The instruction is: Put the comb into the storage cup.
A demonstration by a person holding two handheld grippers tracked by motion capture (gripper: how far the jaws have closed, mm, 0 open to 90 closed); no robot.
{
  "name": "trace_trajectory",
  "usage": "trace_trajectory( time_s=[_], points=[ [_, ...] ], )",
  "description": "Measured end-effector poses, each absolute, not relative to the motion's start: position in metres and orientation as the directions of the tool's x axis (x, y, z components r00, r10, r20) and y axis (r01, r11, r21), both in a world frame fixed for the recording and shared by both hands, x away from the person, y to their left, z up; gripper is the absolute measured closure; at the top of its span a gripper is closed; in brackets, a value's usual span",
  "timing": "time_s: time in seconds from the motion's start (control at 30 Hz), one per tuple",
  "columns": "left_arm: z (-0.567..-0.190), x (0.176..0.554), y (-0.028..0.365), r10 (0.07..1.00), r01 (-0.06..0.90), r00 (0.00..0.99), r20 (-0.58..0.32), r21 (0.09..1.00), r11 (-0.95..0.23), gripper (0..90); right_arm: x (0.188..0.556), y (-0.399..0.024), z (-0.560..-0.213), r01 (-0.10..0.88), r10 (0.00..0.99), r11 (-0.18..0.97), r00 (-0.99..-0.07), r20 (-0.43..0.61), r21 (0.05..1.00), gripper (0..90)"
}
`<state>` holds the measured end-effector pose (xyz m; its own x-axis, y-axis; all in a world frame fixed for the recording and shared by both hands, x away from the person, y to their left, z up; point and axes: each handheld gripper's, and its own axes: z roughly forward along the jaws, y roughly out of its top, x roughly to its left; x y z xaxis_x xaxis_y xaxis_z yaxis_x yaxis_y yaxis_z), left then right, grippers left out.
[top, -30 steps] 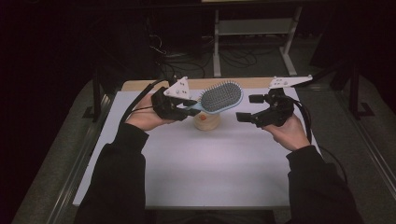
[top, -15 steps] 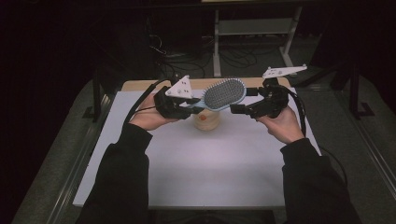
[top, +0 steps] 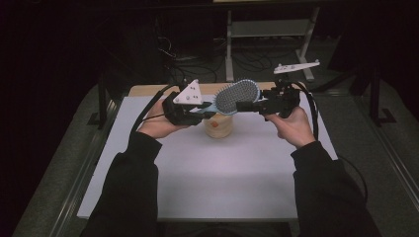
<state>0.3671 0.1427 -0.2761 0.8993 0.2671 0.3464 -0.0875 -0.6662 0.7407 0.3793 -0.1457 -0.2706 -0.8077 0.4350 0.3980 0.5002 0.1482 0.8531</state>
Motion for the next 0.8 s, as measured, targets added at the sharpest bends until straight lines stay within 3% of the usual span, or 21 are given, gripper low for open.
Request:
trace_trajectory(
  time_s=[0.47,0.8],
  points=[
    [-0.283,0.369,0.141,0.280,-0.076,0.897,0.341,0.744,-0.664,70.8,0.384,-0.143,-0.256,0.558,0.464,0.149,-0.769,0.441,0.816,49.7],
    [-0.287,0.371,0.142,0.297,-0.055,0.905,0.305,0.776,-0.628,70.7,0.380,-0.134,-0.242,0.539,0.507,0.195,-0.770,0.387,0.819,56.8]
  ],
)
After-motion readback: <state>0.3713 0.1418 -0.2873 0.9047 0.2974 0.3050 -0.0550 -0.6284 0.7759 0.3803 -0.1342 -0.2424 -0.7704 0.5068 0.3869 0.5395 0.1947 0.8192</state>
